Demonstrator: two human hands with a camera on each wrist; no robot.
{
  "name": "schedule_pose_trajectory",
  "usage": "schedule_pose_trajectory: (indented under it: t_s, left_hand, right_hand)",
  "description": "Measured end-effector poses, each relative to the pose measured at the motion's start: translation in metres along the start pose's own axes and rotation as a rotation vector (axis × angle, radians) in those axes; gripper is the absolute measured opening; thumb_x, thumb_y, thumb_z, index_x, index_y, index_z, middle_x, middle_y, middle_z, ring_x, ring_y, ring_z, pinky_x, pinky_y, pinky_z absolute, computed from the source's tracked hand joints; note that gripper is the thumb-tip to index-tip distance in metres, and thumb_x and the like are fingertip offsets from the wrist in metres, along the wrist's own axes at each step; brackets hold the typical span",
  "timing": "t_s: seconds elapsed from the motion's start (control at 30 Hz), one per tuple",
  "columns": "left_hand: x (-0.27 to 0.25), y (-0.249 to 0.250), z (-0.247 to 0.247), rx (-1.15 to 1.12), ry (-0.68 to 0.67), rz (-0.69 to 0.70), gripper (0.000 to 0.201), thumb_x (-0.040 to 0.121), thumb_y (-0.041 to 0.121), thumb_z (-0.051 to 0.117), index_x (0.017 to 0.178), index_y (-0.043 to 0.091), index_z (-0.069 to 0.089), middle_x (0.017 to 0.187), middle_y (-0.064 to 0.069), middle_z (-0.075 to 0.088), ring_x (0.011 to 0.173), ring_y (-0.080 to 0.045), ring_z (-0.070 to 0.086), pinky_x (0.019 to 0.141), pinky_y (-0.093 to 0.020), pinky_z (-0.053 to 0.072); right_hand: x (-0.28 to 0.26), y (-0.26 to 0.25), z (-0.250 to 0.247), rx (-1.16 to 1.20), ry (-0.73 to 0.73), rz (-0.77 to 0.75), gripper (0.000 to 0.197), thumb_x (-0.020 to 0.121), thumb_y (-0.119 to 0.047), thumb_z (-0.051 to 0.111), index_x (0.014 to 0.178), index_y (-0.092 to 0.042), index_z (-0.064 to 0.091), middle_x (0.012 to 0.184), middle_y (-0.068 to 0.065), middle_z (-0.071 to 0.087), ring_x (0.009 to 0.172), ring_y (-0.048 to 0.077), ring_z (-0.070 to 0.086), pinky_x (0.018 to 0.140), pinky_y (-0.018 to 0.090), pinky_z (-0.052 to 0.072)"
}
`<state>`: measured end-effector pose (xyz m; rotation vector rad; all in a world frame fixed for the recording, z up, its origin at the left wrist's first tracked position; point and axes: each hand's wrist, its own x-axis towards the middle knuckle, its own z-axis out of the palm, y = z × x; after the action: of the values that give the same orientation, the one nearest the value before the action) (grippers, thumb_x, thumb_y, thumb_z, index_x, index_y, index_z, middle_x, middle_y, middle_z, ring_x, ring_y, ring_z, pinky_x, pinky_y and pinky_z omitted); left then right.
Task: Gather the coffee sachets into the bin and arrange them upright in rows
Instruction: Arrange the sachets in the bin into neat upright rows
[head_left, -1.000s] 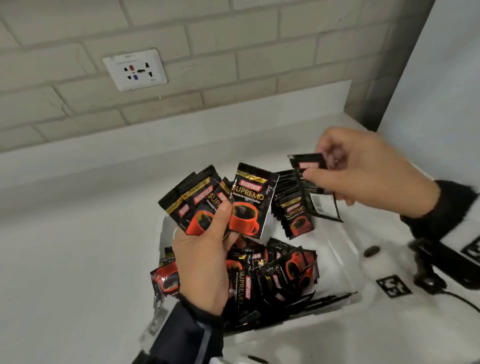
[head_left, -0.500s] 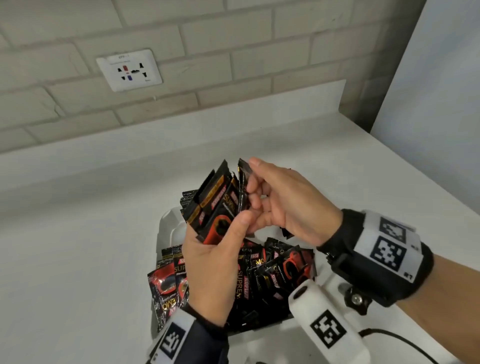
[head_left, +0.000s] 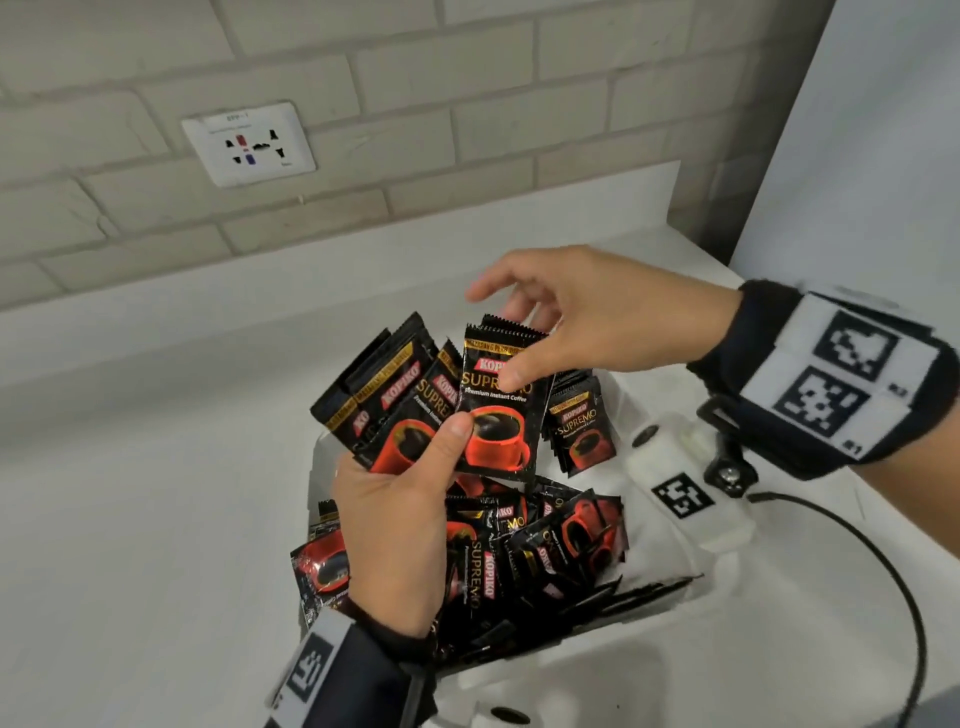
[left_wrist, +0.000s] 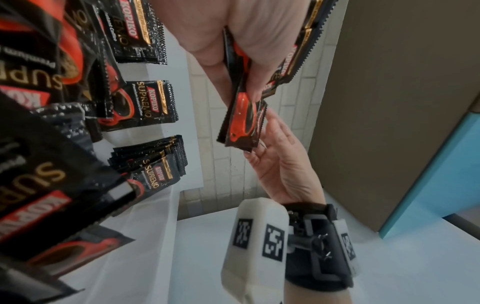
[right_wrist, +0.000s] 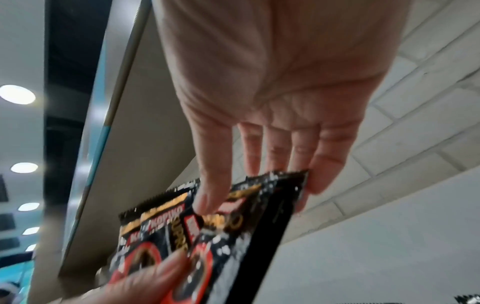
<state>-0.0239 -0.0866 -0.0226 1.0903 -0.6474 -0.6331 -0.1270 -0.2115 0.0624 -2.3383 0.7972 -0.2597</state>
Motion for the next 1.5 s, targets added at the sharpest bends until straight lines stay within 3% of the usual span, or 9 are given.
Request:
schedule_pose_trajectory:
  t_s: [0.13,0.3,0.43,0.63,0.83,1.07,1.3,1.43,1.5]
  left_hand:
    - [0.005,0.000,-0.002,-0.012,0.033,0.019,0.018,0.065,0.013,0.066,0.075,0.028,0.069,0.076,0.003,0.073,0.072,-0.015,0.071,0.060,-0.031,0.057]
    - [0.019,0.009,-0.018,-0.137,0.118,0.011,0.015,0.070,0.010,0.062,0.085,0.013,0.061,0.079,0.005,0.071,0.081,-0.012,0.070,0.073,-0.027,0.057]
    - [0.029,0.025,-0.034,-0.178,0.199,0.064,0.017,0.072,0.010,0.062,0.088,0.013,0.057,0.081,0.007,0.070,0.085,-0.012,0.069,0.072,-0.024,0.056]
    - [0.028,0.034,-0.045,-0.158,0.220,0.100,0.020,0.069,0.013,0.064,0.088,0.017,0.058,0.085,0.007,0.067,0.088,-0.012,0.068,0.069,-0.023,0.055]
    - [0.029,0.033,-0.050,-0.156,0.218,0.080,0.016,0.073,0.010,0.063,0.086,0.019,0.060,0.082,0.009,0.069,0.086,-0.011,0.069,0.067,-0.021,0.055]
    - [0.031,0.030,-0.049,-0.155,0.195,0.059,0.017,0.075,0.006,0.061,0.089,0.017,0.059,0.081,0.008,0.068,0.084,-0.012,0.069,0.066,-0.021,0.055]
    - [0.032,0.027,-0.046,-0.151,0.157,0.042,0.017,0.071,0.009,0.063,0.085,0.017,0.059,0.078,0.009,0.068,0.085,-0.013,0.068,0.065,-0.022,0.056]
    - [0.031,0.027,-0.046,-0.150,0.155,0.030,0.022,0.066,0.012,0.065,0.087,0.015,0.057,0.076,0.009,0.069,0.086,-0.013,0.068,0.065,-0.022,0.055]
    - [0.031,0.028,-0.047,-0.146,0.159,0.029,0.028,0.062,0.015,0.067,0.089,0.015,0.057,0.077,0.009,0.070,0.086,-0.012,0.069,0.065,-0.022,0.055]
  right_hand:
    - [0.006,-0.006,0.006,-0.016,-0.032,-0.010,0.039,0.074,-0.017,0.075,0.108,-0.026,0.057,0.100,0.000,0.068,0.084,0.018,0.066,0.081,0.038,0.053]
    - [0.022,0.001,-0.001,-0.044,0.016,0.009,0.027,0.075,-0.014,0.074,0.098,-0.020,0.060,0.088,-0.006,0.065,0.069,0.004,0.060,0.062,0.014,0.048]
    - [0.039,0.010,0.012,-0.369,-0.027,0.041,0.029,0.081,-0.022,0.068,0.108,-0.018,0.059,0.095,-0.006,0.054,0.088,0.013,0.052,0.076,0.024,0.038]
    - [0.062,0.018,0.054,-0.606,-0.208,0.018,0.026,0.087,-0.018,0.061,0.113,-0.013,0.057,0.101,0.002,0.061,0.087,0.018,0.057,0.070,0.025,0.042]
    - [0.070,0.014,0.079,-0.869,-0.347,-0.039,0.003,0.091,-0.008,0.052,0.088,-0.007,0.051,0.070,0.000,0.041,0.055,0.013,0.041,0.045,0.022,0.031]
    - [0.068,0.014,0.076,-0.996,-0.319,-0.094,0.020,0.092,-0.009,0.050,0.111,-0.009,0.055,0.104,0.007,0.057,0.071,0.020,0.046,0.044,0.022,0.027]
    - [0.067,0.015,0.072,-1.027,-0.286,-0.089,0.017,0.092,-0.009,0.050,0.109,-0.009,0.055,0.106,0.008,0.057,0.071,0.019,0.046,0.046,0.024,0.030]
    - [0.066,0.015,0.070,-1.014,-0.284,-0.086,0.015,0.093,-0.008,0.049,0.106,-0.007,0.056,0.104,0.008,0.058,0.071,0.019,0.047,0.059,0.028,0.038]
    - [0.066,0.014,0.068,-1.007,-0.280,-0.071,0.014,0.092,-0.006,0.048,0.104,-0.006,0.056,0.096,0.007,0.056,0.063,0.017,0.045,0.053,0.028,0.036]
